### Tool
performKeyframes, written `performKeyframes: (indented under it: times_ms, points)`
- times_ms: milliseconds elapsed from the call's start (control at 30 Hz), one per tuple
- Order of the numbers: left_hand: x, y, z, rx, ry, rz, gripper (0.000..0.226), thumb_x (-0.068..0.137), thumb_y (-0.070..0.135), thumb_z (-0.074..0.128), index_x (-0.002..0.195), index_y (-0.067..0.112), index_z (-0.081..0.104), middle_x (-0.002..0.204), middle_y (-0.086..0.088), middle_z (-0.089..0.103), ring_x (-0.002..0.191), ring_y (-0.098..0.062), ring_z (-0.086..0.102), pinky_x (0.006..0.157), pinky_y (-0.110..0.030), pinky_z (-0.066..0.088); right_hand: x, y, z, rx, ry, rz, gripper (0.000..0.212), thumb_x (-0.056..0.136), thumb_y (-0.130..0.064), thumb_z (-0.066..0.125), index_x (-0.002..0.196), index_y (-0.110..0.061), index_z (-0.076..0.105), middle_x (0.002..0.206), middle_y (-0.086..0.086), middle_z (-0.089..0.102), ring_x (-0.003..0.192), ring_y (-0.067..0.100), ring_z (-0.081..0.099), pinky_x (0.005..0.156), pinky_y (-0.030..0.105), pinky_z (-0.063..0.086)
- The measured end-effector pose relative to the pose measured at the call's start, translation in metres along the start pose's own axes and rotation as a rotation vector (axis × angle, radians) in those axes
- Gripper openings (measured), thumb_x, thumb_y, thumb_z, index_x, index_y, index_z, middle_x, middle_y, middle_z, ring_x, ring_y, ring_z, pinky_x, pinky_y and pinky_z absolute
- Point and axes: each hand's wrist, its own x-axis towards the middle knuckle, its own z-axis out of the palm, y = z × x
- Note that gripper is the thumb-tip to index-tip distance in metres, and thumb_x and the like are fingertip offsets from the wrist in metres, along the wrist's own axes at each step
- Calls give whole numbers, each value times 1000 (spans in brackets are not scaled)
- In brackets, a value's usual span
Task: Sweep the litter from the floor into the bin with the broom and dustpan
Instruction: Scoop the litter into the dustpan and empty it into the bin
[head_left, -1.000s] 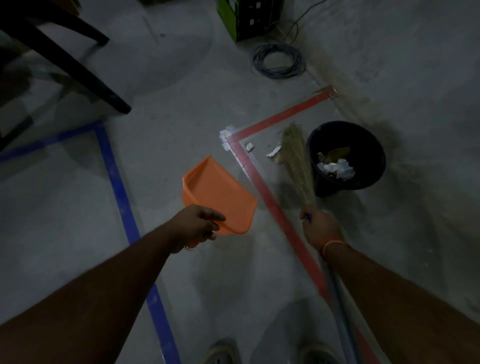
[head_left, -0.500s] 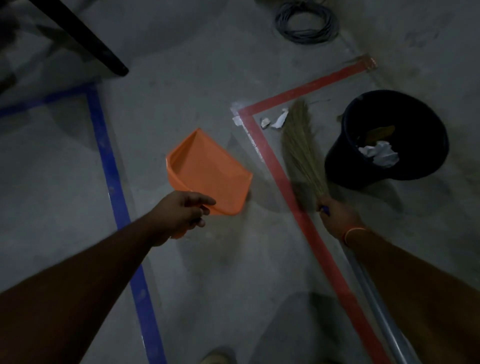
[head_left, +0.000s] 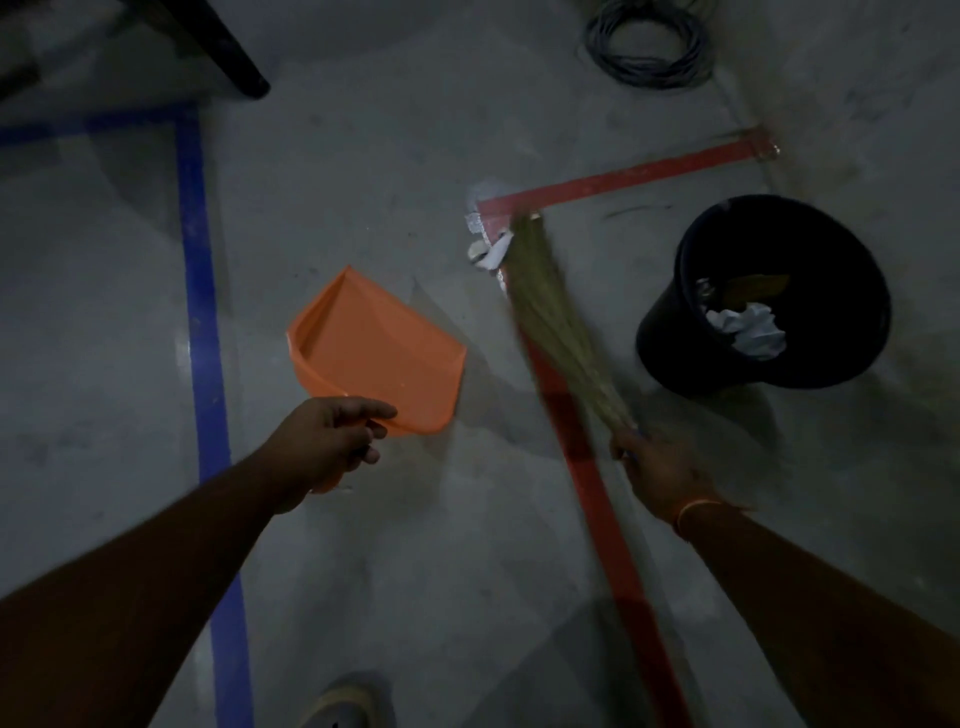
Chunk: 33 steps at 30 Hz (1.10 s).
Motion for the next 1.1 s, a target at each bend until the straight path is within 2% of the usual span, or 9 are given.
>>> performKeyframes:
  times_ms: [167, 300, 467, 567, 633, 733, 867, 967, 1100]
  points:
    - [-30, 5, 5, -2, -4, -23, 35, 99, -5, 46, 120, 14, 68, 113, -17, 66, 70, -11, 66, 60, -23, 49, -43, -18, -12, -73, -128, -109, 16, 95, -23, 50, 105, -35, 55, 104, 0, 53, 79, 17, 57, 66, 27, 43]
    - [-45, 12, -7, -2, -26, -7, 36, 99, -5, 45, 122, 12, 67, 113, -17, 65, 67, -9, 66, 50, -17, 46, -71, -30, -14, -41, -93, -156, 15, 97, -28, 45, 105, -39, 51, 102, -7, 49, 76, 8, 51, 66, 24, 42]
    - [-57, 23, -34, -11, -37, 35, 36, 99, -5, 45, 123, 12, 67, 112, -16, 65, 66, -8, 67, 54, -19, 48, -83, -52, -23, -2, -48, -129, 21, 98, -25, 46, 101, -45, 46, 99, -10, 48, 80, 3, 47, 68, 22, 44]
    - [-58, 29, -51, -23, -39, 61, 36, 99, -6, 46, 122, 11, 67, 110, -17, 65, 60, -5, 65, 48, -17, 45, -78, -67, -33, 37, -25, -79, 21, 96, -22, 52, 98, -43, 50, 98, -6, 51, 82, 8, 50, 70, 29, 45]
    - [-57, 29, -60, -19, -40, 76, 35, 98, -5, 47, 120, 12, 68, 109, -17, 66, 64, -7, 66, 51, -20, 46, -70, -76, -38, 95, -5, -41, 23, 93, -18, 55, 95, -41, 51, 97, -2, 54, 83, 13, 53, 72, 33, 46]
    - [-56, 22, -72, -28, -48, 64, 33, 98, -4, 50, 118, 15, 69, 111, -16, 67, 70, -13, 67, 56, -25, 48, -57, -94, -44, 104, 22, -20, 17, 93, -14, 56, 99, -29, 58, 98, 1, 56, 86, 17, 52, 73, 30, 38]
    - [-58, 8, -78, -40, -45, 22, 36, 98, -6, 48, 118, 15, 69, 111, -15, 66, 64, -7, 66, 49, -18, 45, -47, -111, -49, 108, 88, -27, 17, 89, -6, 60, 97, -20, 62, 90, 2, 55, 81, 17, 50, 68, 26, 27]
    - [-61, -5, -81, -69, -40, 2, 33, 98, -6, 48, 118, 12, 68, 106, -16, 65, 52, -2, 61, 42, -14, 40, -44, -116, -48, 150, 73, -5, 17, 88, -4, 58, 96, -19, 61, 92, 0, 57, 82, 17, 51, 69, 26, 31]
    - [-62, -15, -92, -61, -40, -15, 34, 98, -4, 49, 120, 14, 68, 110, -16, 66, 67, -11, 64, 47, -17, 44, -43, -120, -44, 215, 86, 10, 19, 87, -5, 59, 92, -23, 60, 92, 0, 62, 83, 19, 57, 72, 30, 41]
